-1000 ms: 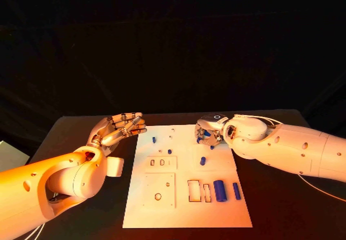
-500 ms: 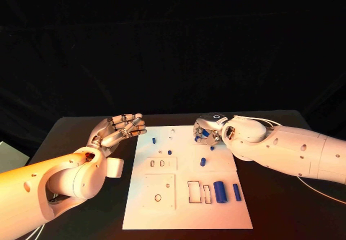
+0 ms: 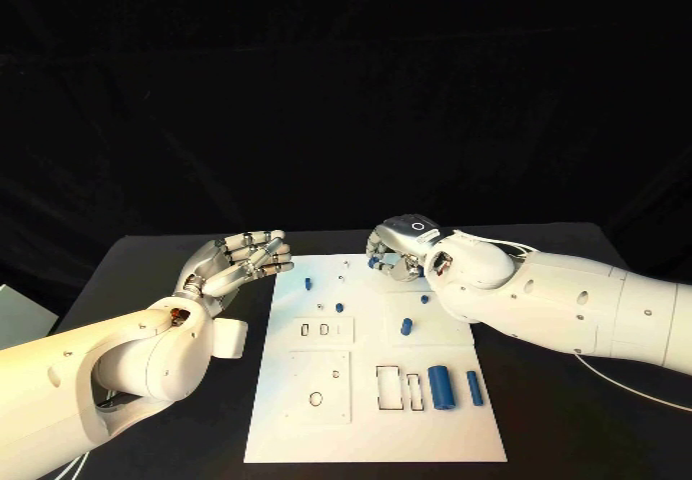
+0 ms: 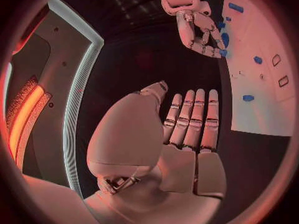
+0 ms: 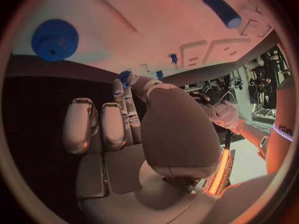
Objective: Assemble the parts on the task board
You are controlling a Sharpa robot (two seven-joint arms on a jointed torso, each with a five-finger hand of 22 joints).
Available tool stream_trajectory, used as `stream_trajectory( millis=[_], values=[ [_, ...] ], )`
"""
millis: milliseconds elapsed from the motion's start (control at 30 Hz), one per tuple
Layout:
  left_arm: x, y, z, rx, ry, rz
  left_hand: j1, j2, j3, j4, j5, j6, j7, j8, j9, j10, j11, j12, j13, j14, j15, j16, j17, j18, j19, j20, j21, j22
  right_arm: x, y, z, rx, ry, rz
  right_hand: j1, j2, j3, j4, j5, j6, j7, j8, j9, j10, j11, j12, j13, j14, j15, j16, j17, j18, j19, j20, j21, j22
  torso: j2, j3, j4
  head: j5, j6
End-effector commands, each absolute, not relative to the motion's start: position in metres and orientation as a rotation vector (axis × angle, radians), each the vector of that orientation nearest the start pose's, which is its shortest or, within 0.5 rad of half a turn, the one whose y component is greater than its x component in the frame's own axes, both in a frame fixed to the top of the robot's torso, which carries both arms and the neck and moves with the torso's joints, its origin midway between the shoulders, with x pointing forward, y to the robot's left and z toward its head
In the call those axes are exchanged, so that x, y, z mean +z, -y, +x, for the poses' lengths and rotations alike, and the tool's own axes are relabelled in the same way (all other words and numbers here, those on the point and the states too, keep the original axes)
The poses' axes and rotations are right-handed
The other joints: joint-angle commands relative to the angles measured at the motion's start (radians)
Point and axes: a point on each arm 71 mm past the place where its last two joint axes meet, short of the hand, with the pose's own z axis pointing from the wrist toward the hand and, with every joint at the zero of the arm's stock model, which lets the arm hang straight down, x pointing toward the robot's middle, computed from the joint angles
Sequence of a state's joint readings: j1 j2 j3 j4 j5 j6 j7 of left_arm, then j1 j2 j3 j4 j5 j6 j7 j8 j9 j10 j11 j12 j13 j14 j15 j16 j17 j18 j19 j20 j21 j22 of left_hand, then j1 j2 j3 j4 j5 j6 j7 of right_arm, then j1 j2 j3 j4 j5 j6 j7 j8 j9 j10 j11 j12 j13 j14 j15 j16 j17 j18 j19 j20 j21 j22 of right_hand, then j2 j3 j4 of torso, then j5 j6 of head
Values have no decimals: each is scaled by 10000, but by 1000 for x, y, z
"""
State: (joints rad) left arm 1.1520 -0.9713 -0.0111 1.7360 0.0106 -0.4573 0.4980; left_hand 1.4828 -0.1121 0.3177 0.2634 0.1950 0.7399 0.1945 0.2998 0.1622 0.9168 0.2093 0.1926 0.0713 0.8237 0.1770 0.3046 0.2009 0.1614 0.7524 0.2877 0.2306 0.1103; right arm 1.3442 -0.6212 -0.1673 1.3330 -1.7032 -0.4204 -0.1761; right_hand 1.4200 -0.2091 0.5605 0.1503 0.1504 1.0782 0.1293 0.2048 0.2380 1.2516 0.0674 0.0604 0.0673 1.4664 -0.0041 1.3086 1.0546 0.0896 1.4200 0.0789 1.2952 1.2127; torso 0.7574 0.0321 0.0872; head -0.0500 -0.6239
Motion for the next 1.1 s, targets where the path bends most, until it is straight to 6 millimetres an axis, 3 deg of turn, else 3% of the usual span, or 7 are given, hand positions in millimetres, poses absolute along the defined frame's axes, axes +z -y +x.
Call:
stream_trajectory(
  millis=[33, 167, 467, 833, 1100],
  values=[
    [-165, -215, 446, -15828, -12923, -11156, -5, -97, 56, -4, -44, -75, 662, 64, 9, -79, 4, -57, -14, -70, -2, 34, 13, 153, 9, 5, -3, -15, -150, 133, 527, 4444, -13564, -4255, 56, -33, 76, -5, 28, -4, 93, 61, 19, 33, 55, 22, 8, 248, -16, 47, 27, -176, 62, 37, 85, 35, 7, 8, -5, 8, -4],
    [-164, -213, 446, -15898, -12940, -11141, -2, -98, 65, -8, -45, -77, 661, 70, 10, -77, 3, -57, -15, -72, -3, 39, 16, 153, 9, 5, -4, -16, -150, 120, 528, 4454, -13349, -4445, 48, -39, 85, -8, 26, -3, 96, 66, 27, 37, 57, 24, 8, 249, -16, 58, 39, -181, 70, 39, 107, 64, 19, 17, 0, 11, 4],
    [-163, -211, 446, -15971, -12956, -11125, 2, -98, 74, -13, -46, -79, 660, 76, 11, -76, 2, -57, -15, -72, -3, 44, 20, 154, 10, 5, -3, -17, -153, 104, 534, 4358, -13336, -4723, 37, -54, 102, -20, 25, -6, 100, 72, 42, 43, 58, 25, 9, 252, -16, 81, 65, -189, 83, 44, 143, 111, 43, -2, 53, 29, -16],
    [-162, -210, 446, -16016, -12952, -11097, 2, -98, 74, -13, -46, -79, 660, 76, 11, -76, 2, -57, -15, -72, -3, 44, 20, 154, 10, 5, -3, -17, -163, 101, 541, 4087, -13863, -4695, -24, -95, 133, -24, 19, -26, 112, 78, 75, 39, 70, 22, 8, 248, -7, 104, 63, -187, 70, 53, 152, 123, 48, 4, 11, 122, -102],
    [-160, -210, 446, -16030, -12932, -11075, 2, -98, 74, -13, -46, -79, 660, 76, 11, -76, 2, -57, -15, -72, -3, 44, 20, 154, 10, 5, -3, -17, -167, 100, 544, 4012, -14067, -4736, -51, -112, 142, -23, 17, -33, 112, 81, 88, 38, 71, 21, 8, 246, -4, 112, 63, -185, 63, 57, 151, 123, 80, 7, 38, 154, -126]
  ],
)
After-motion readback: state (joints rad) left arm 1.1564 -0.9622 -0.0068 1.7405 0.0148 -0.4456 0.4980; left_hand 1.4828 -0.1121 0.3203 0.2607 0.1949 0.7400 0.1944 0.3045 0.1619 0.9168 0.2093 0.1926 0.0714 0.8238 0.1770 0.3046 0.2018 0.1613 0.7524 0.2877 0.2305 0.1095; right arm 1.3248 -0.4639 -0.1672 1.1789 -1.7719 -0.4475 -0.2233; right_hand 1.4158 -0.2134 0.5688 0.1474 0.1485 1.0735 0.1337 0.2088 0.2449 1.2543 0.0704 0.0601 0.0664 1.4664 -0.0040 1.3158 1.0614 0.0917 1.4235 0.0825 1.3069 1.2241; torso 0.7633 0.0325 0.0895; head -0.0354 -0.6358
